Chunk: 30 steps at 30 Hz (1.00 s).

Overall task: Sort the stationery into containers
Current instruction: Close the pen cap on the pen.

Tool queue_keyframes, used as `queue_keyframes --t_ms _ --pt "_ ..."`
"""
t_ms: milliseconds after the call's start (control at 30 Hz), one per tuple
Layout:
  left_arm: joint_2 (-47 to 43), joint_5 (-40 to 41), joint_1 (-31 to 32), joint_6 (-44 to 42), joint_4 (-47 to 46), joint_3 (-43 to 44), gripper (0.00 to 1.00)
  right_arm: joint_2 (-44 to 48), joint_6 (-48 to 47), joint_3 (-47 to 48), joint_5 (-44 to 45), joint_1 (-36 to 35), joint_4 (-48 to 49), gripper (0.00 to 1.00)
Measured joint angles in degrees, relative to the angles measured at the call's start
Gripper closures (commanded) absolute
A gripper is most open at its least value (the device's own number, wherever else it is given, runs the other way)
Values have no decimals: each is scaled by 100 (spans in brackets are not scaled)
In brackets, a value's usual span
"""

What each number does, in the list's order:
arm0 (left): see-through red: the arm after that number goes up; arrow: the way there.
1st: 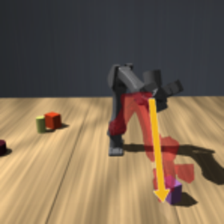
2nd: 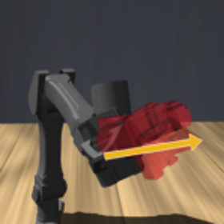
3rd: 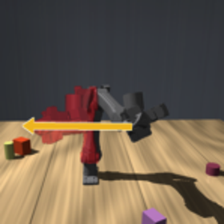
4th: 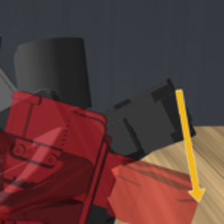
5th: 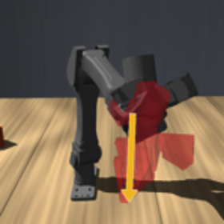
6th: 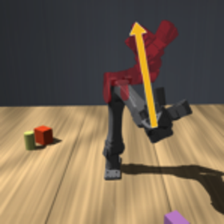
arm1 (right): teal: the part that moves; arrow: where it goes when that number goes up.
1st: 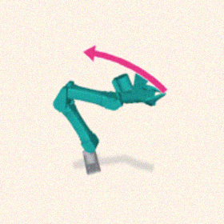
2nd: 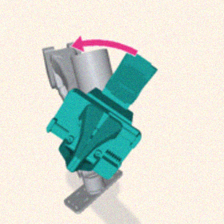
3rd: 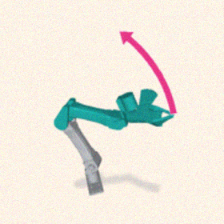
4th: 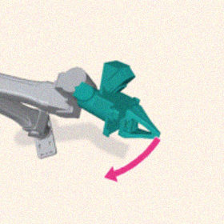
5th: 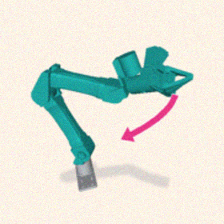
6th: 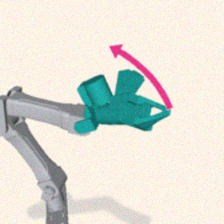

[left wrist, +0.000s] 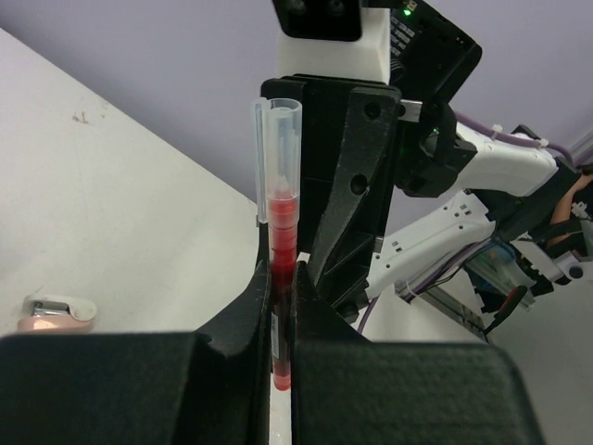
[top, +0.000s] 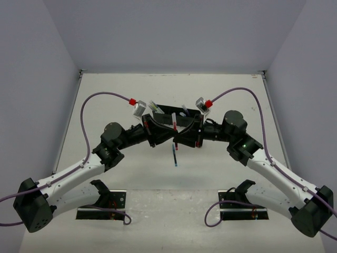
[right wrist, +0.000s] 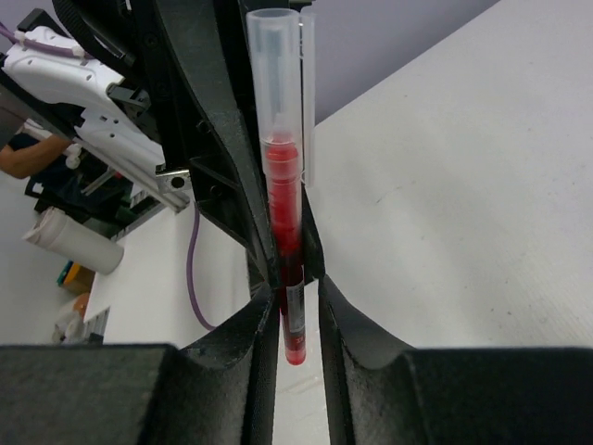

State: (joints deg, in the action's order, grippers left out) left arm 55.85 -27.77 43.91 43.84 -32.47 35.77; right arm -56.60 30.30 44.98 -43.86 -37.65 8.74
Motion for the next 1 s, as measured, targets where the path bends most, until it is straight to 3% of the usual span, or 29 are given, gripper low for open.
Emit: queue_keyframes --t_ms 67,167,267,300,467,533,733,1000 --pt "-4 -11 -4 -21 -2 0 100 -145 32 18 -134 -23 95 80" --pt "-8 3 -4 -61 -13 0 100 -283 76 74 -303 -56 184 98" --pt "-38 29 -6 -53 -47 6 99 -320 57 118 -416 -61 276 100" --pt "-52 35 -4 -57 -43 16 73 -326 53 128 -440 -61 295 100" --pt "-69 140 0 -240 390 296 41 -334 13 149 -449 -61 314 100" --pt "-69 303 4 -388 750 530 35 -329 -38 149 -383 -61 284 100" --pt "-113 1013 4 -730 1902 1124 33 -323 -251 149 -135 -65 141 100" --pt "-160 1813 5 -1075 3093 1694 43 -339 -531 174 142 -80 -207 100"
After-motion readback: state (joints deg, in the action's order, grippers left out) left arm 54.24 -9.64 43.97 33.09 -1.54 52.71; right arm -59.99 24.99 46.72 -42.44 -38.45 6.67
